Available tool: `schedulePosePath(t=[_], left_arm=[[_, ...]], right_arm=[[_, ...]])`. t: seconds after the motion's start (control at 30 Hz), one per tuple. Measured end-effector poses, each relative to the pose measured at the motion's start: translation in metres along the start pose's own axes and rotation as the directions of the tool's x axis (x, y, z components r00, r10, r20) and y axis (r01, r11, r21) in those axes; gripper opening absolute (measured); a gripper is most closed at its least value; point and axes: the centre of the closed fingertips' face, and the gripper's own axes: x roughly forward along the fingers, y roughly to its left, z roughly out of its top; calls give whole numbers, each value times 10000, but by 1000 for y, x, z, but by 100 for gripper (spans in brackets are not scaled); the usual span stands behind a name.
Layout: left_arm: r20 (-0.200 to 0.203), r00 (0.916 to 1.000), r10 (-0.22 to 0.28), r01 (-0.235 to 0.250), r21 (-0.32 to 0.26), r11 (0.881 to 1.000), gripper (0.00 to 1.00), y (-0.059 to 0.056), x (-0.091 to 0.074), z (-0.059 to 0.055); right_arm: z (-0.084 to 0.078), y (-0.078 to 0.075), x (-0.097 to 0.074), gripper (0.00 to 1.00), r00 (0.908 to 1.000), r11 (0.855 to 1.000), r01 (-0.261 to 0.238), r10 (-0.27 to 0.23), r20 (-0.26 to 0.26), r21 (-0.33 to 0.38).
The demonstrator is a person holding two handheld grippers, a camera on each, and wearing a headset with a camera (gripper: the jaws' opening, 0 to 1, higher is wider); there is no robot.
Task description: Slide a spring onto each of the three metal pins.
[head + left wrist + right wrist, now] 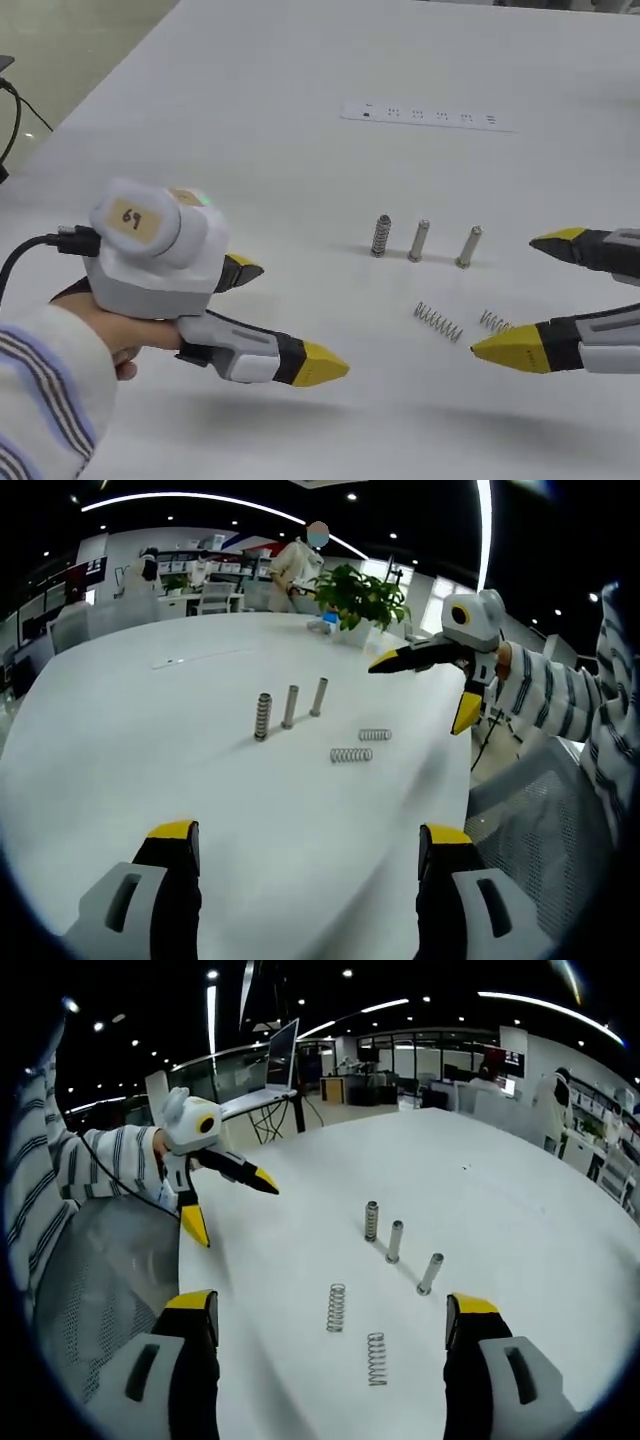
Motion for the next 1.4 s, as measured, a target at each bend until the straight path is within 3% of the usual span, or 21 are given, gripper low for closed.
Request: schedulePosePath(t=[0.13, 0.2, 0.27, 0.63, 0.97, 1.4], left_arm=[[-81, 10000, -2, 1, -87, 10000, 87, 1, 0, -4], [-95, 10000, -23, 21, -140, 9999, 87, 1, 0, -5], [-108, 9999, -11, 9, -129, 9999, 87, 1, -1, -6], [-73, 10000, 20, -22, -173, 9998, 86, 5, -4, -6], [-197, 9997, -116, 118, 77, 9999, 84, 4, -3, -2], [-518, 9980, -368, 403, 686, 9968, 79, 2, 3, 6]], right_arm=[[-7, -2, -2, 94, 9995, 9995, 244, -248, 193, 207], [-4, -1, -3, 95, 9971, 9987, 242, -274, 703, 458], [-5, -1, -6, 98, 9951, 9979, 361, -409, 901, 540], [-31, -6, -18, 99, 9906, 9885, 1017, -1110, 803, 1121], [-33, -8, -27, 99, 9848, 9819, 1321, -1455, 944, 1358], [-31, -4, -29, 98, 9829, 9800, 1342, -1505, 1060, 1471]])
